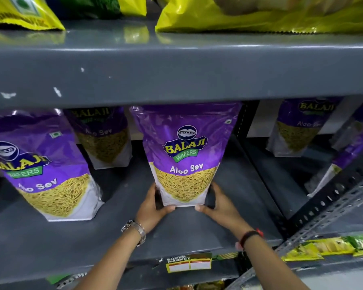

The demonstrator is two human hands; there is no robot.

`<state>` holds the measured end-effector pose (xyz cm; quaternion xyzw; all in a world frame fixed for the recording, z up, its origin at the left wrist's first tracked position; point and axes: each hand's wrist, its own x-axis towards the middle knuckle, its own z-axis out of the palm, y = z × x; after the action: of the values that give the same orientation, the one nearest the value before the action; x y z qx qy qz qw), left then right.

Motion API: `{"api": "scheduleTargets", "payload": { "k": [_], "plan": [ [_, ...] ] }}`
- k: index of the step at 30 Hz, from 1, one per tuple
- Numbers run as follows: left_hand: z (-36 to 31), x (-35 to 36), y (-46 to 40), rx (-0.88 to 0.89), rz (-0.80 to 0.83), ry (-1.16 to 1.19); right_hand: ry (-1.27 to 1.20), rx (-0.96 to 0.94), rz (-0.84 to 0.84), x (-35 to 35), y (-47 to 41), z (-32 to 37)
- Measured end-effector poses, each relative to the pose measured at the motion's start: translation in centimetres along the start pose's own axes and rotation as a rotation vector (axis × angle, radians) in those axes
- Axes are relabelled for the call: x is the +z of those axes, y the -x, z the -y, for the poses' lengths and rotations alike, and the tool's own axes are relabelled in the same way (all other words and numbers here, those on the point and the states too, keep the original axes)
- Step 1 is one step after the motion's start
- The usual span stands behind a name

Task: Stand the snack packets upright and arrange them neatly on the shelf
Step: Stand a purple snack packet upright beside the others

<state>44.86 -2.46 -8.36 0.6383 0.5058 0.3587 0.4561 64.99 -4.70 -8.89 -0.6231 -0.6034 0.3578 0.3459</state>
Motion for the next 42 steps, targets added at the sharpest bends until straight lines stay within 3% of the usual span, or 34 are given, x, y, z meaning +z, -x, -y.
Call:
{"api": "scheduleTargets", "payload": {
  "k": [5,9,17,36,38,42],
  "plan": [
    [-0.1,1.3,-0.2,0.01,-0.125,-0.105,0.143,0.003,-0.086,0.1,-0.4,-0.8],
    [-0.2,3.2,0.2,0.006,-0.062,-0.233,0.237,0.005,-0.105,-2.5,0.7,-2.3],
    [-0.2,5.8,0.4,-0.039,-0.114,-0.443,0.159,-0.003,-0.158,-4.6,2.5,-3.8],
    [-0.2,6.2,1.3,-0.055,-0.136,-0.426,0.13,0.031,-0.126,-4.7,3.1,-4.1],
    [-0.1,6.0,1.6,-0.037,-0.133,-0.338,0.079,0.033,-0.18,-4.5,3.7,-4.1],
    [0.3,3.9,3.1,0.047,-0.243,-0.151,-0.053,-0.055,-0.492,-3.4,6.2,-3.0]
  ]
}}
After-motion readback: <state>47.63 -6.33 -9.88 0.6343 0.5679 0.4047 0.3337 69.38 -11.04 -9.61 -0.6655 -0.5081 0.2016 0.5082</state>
